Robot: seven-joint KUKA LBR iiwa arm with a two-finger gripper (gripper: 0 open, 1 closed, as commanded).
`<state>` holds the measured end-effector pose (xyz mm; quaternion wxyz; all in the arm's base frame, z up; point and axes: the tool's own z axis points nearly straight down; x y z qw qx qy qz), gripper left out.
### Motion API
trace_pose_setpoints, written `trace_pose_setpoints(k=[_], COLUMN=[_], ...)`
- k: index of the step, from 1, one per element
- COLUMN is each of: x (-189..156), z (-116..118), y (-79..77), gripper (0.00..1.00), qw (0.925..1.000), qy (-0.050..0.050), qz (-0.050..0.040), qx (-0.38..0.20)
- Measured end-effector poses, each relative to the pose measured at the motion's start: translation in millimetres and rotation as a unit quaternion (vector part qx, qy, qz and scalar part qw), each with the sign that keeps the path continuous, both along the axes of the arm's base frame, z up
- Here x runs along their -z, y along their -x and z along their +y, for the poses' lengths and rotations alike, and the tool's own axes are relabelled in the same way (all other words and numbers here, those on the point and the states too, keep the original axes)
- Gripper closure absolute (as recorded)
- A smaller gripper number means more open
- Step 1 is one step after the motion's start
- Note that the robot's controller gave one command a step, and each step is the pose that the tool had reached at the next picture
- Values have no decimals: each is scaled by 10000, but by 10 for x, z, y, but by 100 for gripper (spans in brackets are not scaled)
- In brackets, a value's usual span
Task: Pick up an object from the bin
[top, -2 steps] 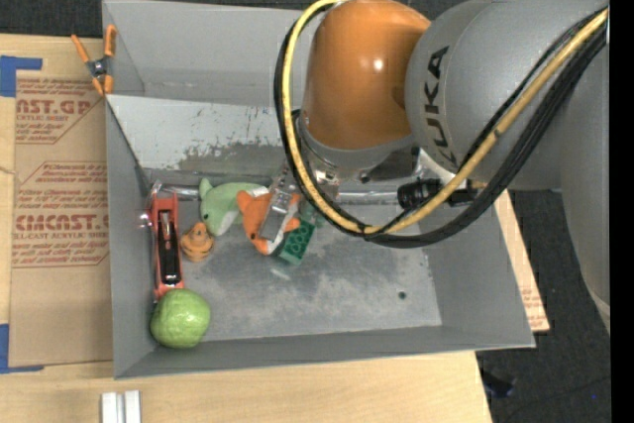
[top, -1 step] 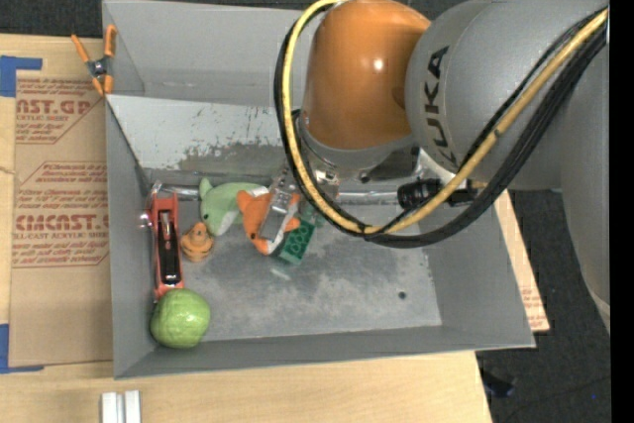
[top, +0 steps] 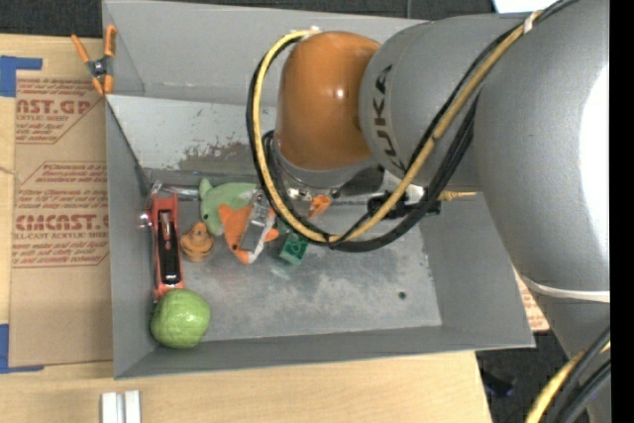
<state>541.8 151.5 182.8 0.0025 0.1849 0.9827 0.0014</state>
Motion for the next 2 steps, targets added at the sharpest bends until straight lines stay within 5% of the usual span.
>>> trace_pose_setpoints(k=[1,2], x=[48,-676], z=[257,139], y=[-455,-377], gripper=[100,100], qw=[9981,9992], qy=[3,8], qz=[-31,10], qx=[-610,-405])
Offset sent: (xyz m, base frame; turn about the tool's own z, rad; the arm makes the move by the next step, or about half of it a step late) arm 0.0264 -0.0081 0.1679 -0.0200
